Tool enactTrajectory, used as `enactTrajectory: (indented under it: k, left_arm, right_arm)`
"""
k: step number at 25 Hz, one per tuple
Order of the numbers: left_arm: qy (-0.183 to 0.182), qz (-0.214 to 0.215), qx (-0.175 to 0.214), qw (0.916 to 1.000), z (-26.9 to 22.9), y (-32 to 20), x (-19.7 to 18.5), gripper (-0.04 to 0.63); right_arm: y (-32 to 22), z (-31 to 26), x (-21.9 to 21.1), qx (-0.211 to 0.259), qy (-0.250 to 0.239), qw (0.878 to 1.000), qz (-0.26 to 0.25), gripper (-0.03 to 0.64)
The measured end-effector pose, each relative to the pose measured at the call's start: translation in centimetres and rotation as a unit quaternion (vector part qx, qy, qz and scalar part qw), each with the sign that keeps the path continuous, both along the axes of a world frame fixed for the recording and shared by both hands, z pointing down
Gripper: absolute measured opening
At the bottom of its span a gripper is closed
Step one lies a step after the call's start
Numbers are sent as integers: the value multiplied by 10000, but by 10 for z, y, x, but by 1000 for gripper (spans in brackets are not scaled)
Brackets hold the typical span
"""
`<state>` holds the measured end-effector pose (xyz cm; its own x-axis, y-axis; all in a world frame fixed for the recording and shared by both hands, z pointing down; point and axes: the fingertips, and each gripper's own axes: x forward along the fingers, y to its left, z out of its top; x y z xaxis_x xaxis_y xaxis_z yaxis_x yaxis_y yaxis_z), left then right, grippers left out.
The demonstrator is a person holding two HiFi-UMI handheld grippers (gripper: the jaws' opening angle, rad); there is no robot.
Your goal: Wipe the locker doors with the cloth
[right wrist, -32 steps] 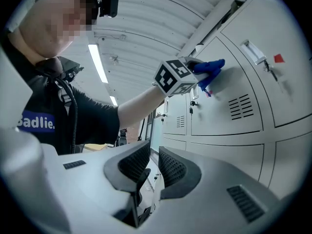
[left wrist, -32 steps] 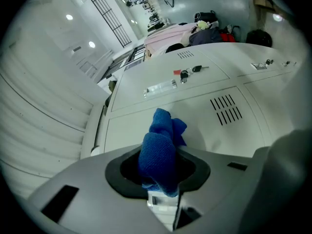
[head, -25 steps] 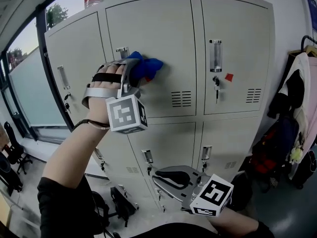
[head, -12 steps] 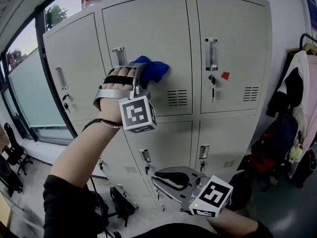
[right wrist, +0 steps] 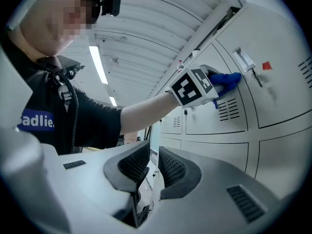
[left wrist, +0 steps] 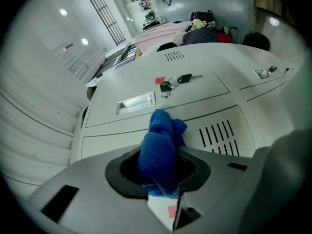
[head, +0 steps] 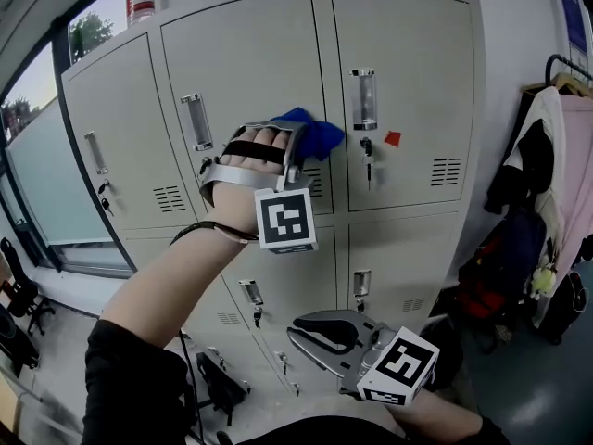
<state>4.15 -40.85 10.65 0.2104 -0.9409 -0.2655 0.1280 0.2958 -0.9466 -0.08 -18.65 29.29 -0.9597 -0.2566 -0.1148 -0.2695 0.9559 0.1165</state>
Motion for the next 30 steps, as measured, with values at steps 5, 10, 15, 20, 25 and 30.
enactTrajectory:
  k: [5,10,15,20,25,30]
  left_arm:
    - [-87,151,-193,9997,20,0,18,112]
    - [158,-126,-164,9997,13,11,-24,112]
    - [225,-611,91,9978,0,20,-76,112]
    - [136,-882,-89,9960,20,7,-101,112]
    - [118,-755,-105,9970,23,3,-85,112]
    - [-56,-375,-105,9992,26,0,-36,112]
  right_arm:
    - [-2,-1,6,8,-20,10000,-62,52]
    - [2,0,-4,24,23,9994,-349,52]
    - [6,2,-24,34,79,9974,-713,52]
    - [12,2,-36,107,83,9957,-917,52]
    - [7,5,-30,9,75,9967,-807,52]
    - [2,7,-18,-29,41,9981,-618,52]
